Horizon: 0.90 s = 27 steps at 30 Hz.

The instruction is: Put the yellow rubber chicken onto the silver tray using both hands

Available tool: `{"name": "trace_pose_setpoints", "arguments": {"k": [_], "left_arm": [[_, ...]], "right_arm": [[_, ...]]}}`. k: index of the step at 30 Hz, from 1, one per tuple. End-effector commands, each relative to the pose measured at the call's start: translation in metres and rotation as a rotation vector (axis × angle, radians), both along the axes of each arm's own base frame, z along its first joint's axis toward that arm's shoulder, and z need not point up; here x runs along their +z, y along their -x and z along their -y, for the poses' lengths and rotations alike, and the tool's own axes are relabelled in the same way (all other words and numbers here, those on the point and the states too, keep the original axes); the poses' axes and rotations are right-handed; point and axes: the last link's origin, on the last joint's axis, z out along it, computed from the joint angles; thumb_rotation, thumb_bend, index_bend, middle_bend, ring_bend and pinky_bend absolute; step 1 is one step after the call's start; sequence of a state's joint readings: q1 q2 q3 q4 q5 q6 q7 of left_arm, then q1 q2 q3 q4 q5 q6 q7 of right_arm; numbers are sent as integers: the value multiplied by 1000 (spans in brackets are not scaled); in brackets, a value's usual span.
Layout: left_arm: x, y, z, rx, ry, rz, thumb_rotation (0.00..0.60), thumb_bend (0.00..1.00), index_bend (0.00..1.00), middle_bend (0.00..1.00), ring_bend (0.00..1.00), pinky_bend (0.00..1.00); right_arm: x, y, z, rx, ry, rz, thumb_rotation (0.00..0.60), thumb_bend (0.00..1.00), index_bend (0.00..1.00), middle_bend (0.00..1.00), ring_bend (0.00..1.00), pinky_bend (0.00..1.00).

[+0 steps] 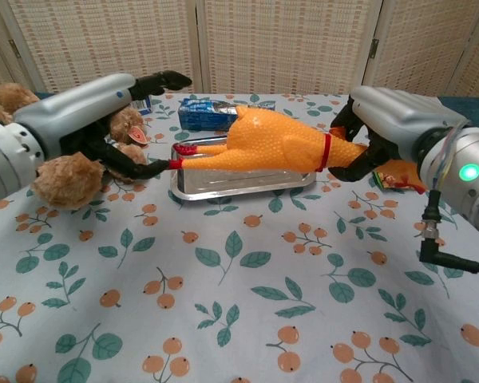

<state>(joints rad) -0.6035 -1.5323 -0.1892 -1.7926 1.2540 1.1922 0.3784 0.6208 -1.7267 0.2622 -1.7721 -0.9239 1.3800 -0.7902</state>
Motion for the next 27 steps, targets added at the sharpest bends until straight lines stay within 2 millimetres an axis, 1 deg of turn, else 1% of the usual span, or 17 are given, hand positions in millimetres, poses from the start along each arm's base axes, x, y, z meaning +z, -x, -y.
{"name": "trace_pose_setpoints", "arguments": {"k": [1, 3, 6, 8, 11, 14, 19, 22, 27], "left_arm": [[30, 43, 9, 61, -35, -32, 600, 333, 0, 0, 0, 26], [42, 66, 14, 89, -59, -66, 600, 330, 0, 0, 0, 25], [56, 93, 20, 136, -87, -80, 600, 328, 0, 0, 0, 25], [63, 107, 25, 156, -102, -76, 600, 328, 0, 0, 0, 25], [70, 122, 33, 167, -114, -77, 600, 326, 0, 0, 0, 25], [74, 131, 39, 166, -129, -83, 600, 326, 0, 0, 0, 25], [77, 139, 44, 163, -144, -90, 600, 325, 0, 0, 0, 25], [78, 139, 44, 156, -143, -87, 600, 324, 0, 0, 0, 25], [80, 133, 42, 137, -140, -87, 600, 324, 0, 0, 0, 25]], "right_arm": [[-1, 1, 17, -9, 23, -20, 600, 316, 866, 587, 801, 986], [-6, 2, 28, -14, 25, -39, 600, 316, 866, 588, 801, 986], [-15, 0, 43, -32, 20, -49, 600, 316, 868, 590, 793, 986], [-22, -4, 53, -29, 32, -53, 600, 316, 869, 591, 789, 980], [-36, -12, 65, -18, 53, -62, 600, 316, 871, 592, 786, 964], [-51, -23, 77, -2, 72, -59, 600, 316, 871, 592, 784, 952], [-77, -40, 91, 41, 97, -75, 600, 316, 873, 594, 781, 938], [-92, -50, 94, 67, 110, -75, 600, 316, 874, 594, 772, 921], [-110, -58, 100, 87, 123, -99, 600, 314, 872, 594, 738, 868]]}}
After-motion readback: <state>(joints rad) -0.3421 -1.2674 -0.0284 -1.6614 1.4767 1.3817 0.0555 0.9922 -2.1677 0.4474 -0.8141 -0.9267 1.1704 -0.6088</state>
